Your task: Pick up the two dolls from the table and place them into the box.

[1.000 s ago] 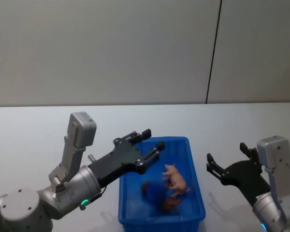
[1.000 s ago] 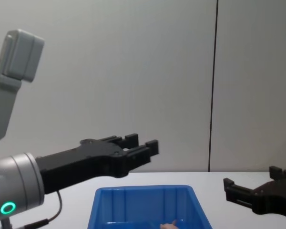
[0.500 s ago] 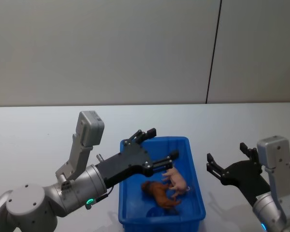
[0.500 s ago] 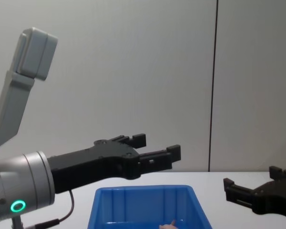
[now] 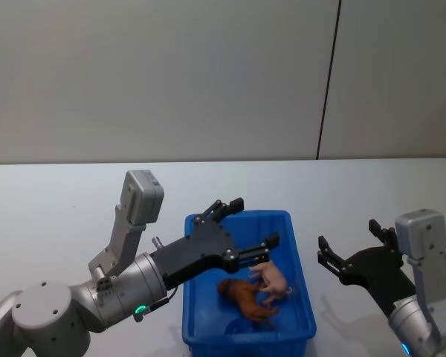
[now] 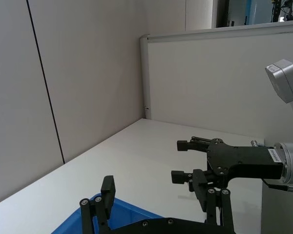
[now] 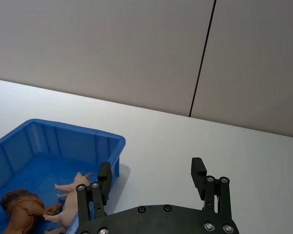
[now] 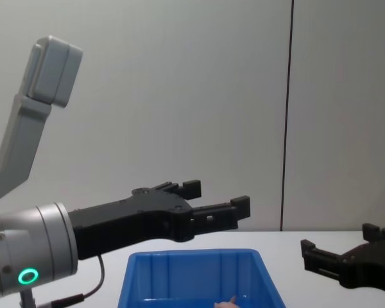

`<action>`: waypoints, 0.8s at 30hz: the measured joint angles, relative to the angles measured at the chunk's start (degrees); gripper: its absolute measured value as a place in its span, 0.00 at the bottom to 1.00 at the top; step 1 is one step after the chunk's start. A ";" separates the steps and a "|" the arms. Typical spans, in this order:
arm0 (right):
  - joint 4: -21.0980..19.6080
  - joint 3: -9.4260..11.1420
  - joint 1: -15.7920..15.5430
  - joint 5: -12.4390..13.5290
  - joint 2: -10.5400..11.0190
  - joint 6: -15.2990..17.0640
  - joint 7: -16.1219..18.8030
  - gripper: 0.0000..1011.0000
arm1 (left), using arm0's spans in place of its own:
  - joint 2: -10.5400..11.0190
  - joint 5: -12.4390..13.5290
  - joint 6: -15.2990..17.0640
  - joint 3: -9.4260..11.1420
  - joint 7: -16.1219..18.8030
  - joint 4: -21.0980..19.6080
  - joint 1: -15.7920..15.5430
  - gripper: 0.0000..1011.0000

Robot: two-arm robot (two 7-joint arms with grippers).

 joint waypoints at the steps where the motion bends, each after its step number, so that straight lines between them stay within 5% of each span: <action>1: 0.00 0.00 0.00 0.00 0.00 0.00 0.00 0.99 | -0.01 0.00 0.01 0.00 -0.03 0.01 -0.01 0.99; 24: 0.00 0.00 0.00 0.00 0.00 0.00 0.00 0.99 | -0.11 0.00 0.16 0.07 -0.41 0.11 -0.14 0.99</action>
